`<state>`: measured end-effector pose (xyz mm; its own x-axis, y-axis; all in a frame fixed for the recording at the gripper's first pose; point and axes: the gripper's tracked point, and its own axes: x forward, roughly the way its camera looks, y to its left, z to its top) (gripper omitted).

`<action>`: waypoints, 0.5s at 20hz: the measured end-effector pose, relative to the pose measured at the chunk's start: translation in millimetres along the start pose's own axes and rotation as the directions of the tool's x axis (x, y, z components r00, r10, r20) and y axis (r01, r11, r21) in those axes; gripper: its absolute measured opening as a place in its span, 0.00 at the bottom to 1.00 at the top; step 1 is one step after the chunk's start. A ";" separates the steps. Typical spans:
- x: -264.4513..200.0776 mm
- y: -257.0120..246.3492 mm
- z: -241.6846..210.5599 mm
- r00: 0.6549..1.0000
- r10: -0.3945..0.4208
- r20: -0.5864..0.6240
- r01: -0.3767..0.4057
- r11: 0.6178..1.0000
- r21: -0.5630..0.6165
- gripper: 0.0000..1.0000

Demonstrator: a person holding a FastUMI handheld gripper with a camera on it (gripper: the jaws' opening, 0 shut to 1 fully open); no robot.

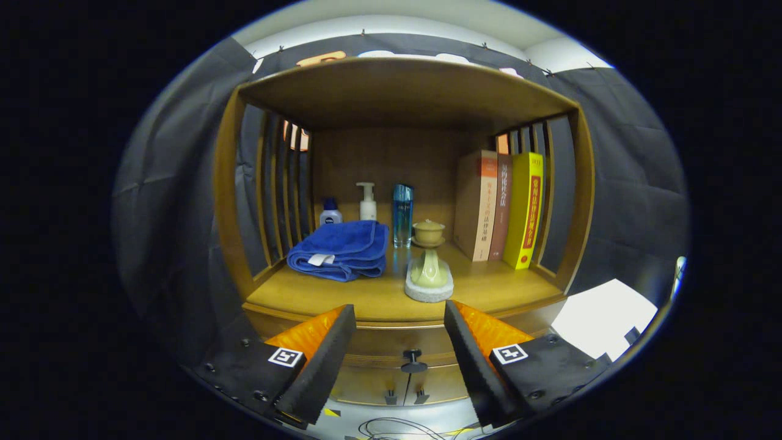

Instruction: Pull open the drawer, take out the items inside it, and place them on the countertop above the cabinet.

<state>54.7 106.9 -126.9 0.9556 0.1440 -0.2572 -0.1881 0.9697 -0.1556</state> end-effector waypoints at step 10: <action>-76.2 -46.3 121.0 0.991 -0.043 0.126 0.035 0.997 0.066 0.96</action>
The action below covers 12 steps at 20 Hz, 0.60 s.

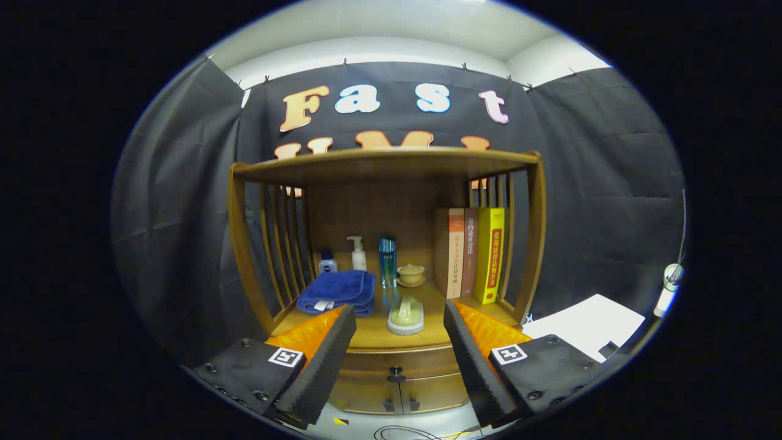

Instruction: Pull open the drawer, take out the items inside it, and place them on the countertop above the cabinet.

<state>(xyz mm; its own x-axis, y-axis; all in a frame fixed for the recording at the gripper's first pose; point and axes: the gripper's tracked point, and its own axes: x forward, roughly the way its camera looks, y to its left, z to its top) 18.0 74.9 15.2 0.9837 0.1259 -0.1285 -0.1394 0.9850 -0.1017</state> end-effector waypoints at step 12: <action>-21.7 -14.0 34.9 0.998 -0.014 0.057 0.015 1.000 -0.016 0.96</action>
